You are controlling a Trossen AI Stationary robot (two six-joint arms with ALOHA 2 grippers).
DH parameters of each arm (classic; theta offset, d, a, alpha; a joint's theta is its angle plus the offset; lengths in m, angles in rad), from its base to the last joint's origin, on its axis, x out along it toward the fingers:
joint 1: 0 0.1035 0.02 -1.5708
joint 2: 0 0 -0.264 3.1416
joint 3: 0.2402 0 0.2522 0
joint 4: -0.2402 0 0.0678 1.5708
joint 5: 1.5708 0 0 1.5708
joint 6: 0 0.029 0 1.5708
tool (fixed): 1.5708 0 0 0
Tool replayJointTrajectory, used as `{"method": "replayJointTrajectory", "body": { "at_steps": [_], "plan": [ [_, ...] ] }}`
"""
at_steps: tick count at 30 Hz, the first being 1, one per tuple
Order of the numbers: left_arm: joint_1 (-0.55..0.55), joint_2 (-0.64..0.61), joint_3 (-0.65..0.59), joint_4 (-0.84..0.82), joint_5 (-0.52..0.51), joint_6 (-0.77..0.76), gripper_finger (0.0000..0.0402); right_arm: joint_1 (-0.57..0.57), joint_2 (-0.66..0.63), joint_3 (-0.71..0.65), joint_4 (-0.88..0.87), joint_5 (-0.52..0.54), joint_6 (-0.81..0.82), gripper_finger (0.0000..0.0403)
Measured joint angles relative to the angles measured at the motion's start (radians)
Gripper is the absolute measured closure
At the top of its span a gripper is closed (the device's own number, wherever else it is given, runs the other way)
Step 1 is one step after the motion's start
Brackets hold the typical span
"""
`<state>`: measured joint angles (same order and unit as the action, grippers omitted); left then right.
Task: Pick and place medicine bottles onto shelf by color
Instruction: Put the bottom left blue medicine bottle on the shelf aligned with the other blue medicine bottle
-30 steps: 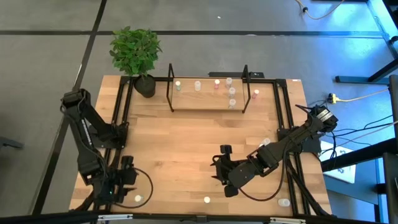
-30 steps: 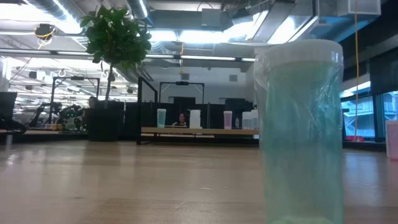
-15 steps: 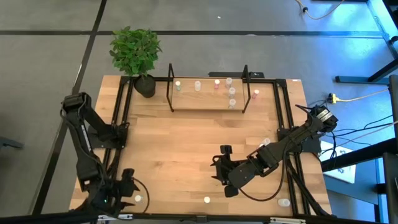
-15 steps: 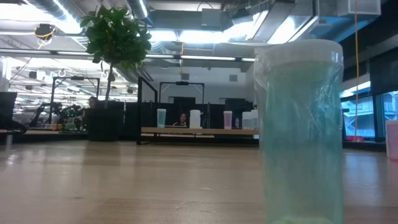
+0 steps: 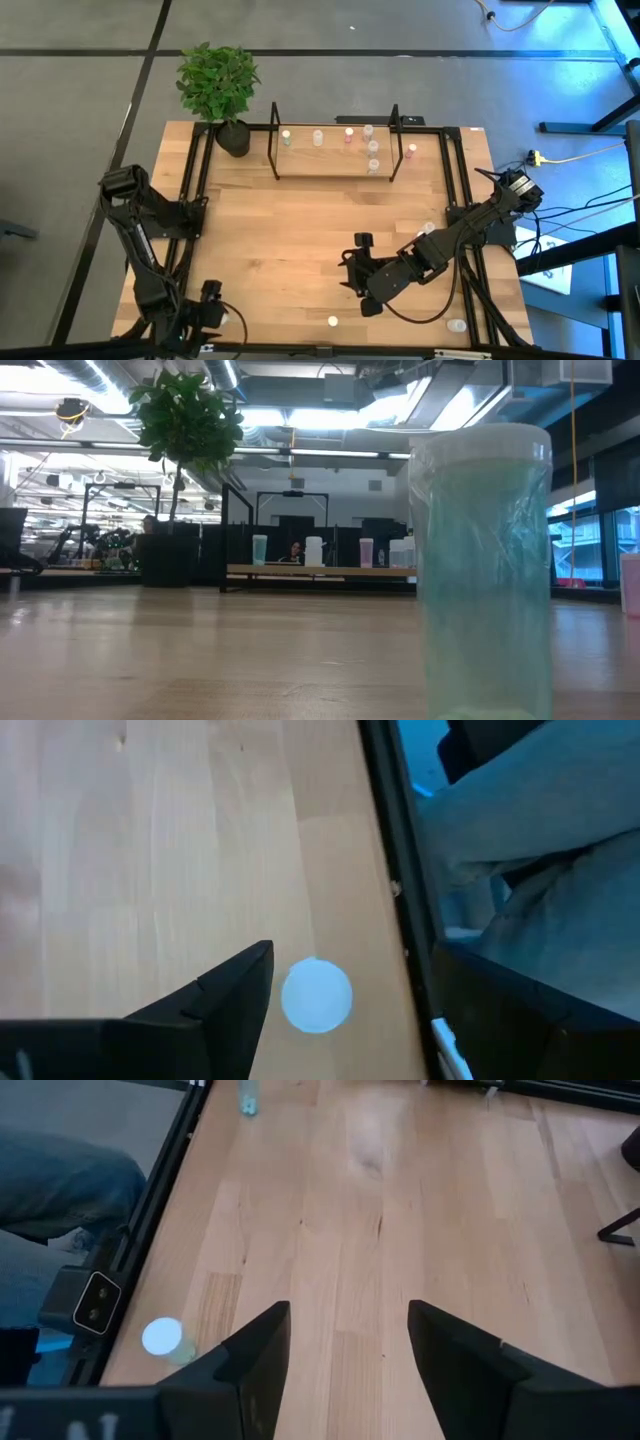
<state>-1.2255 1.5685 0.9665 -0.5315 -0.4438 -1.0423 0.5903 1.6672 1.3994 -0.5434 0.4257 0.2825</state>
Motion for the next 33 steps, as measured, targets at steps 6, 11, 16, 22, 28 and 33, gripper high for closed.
{"method": "replayJointTrajectory", "body": {
  "at_steps": [6, 11, 16, 22, 28, 33],
  "plan": [
    [0.0, 0.003, 0.0, -0.019, 0.0, 0.029, 0.0136, 0.0, 0.0, 0.0, 0.0, 0.026, 0.0, 0.0198],
    [0.0, 0.003, 0.0, -0.039, 0.0, 0.029, 0.0136, 0.0, 0.0, 0.0, 0.0, 0.026, 0.0, 0.0198],
    [0.0, 0.003, 0.0, -0.045, 0.0, 0.024, 0.0136, 0.0, 0.0, 0.0, 0.0, 0.026, 0.0, 0.0198],
    [0.0, 0.003, 0.0, -0.045, -0.021, 0.024, 0.0136, 0.0, 0.0, 0.0, 0.0, 0.026, 0.0, 0.0198],
    [0.0, 0.003, 0.0, -0.055, -0.022, 0.024, 0.0136, 0.0, 0.0, 0.0, 0.0, 0.026, 0.0, 0.0198],
    [0.0, 0.003, 0.0, -0.062, -0.022, 0.024, 0.0136, 0.0, 0.0, 0.0, 0.0, 0.026, 0.0, 0.0198]
  ]
}}
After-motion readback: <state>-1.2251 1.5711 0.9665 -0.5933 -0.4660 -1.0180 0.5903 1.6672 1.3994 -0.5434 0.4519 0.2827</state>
